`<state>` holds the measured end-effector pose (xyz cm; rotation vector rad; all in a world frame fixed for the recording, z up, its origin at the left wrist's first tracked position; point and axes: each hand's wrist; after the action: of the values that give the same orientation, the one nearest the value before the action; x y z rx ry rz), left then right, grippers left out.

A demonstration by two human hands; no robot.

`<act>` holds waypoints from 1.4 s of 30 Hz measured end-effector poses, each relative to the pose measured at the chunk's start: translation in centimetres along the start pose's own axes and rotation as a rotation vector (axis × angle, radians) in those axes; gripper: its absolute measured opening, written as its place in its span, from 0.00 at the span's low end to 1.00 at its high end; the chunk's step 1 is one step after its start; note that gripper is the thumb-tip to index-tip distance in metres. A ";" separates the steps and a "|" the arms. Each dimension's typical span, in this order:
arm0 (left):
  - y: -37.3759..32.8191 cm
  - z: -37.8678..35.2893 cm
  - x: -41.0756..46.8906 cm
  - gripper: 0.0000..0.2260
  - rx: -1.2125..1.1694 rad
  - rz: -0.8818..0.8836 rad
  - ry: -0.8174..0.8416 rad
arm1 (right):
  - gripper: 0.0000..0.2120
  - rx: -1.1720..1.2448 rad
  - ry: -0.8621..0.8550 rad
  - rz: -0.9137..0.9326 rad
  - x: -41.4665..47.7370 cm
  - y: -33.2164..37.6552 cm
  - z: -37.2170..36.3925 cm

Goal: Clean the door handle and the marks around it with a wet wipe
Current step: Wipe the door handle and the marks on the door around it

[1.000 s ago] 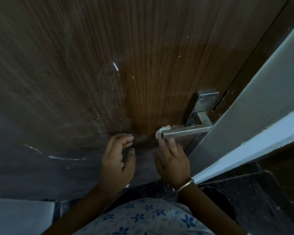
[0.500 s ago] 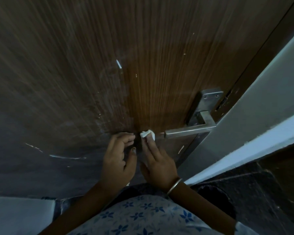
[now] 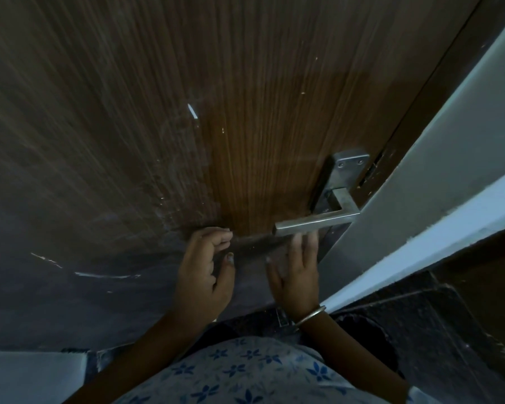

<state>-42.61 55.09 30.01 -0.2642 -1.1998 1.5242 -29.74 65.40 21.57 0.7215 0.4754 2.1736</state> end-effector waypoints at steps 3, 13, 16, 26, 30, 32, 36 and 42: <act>-0.3 -0.2 0.3 0.11 0.005 -0.015 0.007 | 0.32 -0.055 0.107 0.205 -0.1 0.8 -0.3; 0.0 0.3 -0.1 0.11 0.013 -0.010 -0.004 | 0.24 -0.144 -0.205 -0.010 1.5 -0.9 2.7; -0.2 0.3 0.0 0.11 0.011 -0.038 -0.006 | 0.19 -0.028 -0.262 -0.021 2.1 -1.3 3.9; -1.3 0.4 1.0 0.13 -0.034 -0.078 -0.038 | 0.08 0.068 -0.514 -0.061 4.8 -0.9 9.0; -2.0 0.6 1.5 0.13 -0.061 -0.088 -0.052 | 0.07 0.045 -0.610 0.017 6.7 0.3 12.1; -2.5 0.7 1.8 0.13 -0.071 -0.093 -0.056 | 0.07 0.024 -0.628 0.065 7.5 1.0 13.5; -3.6 1.1 2.6 0.13 -0.096 -0.110 -0.072 | 0.08 0.018 -0.666 0.116 9.0 2.8 16.1; -4.9 1.8 3.2 0.14 -0.124 -0.103 -0.117 | 0.06 -0.031 -0.788 0.299 10.9 6.3 17.0</act>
<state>-42.05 56.09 36.00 -0.1939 -1.3826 1.3939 -28.33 71.60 41.80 1.6062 -0.0867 1.9338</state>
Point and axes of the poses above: each hand's wrist, its own x-axis towards the middle knuckle, its own z-axis out of the back of the hand, y = z × x, and after that the axes turned 11 degrees about y, right-handed
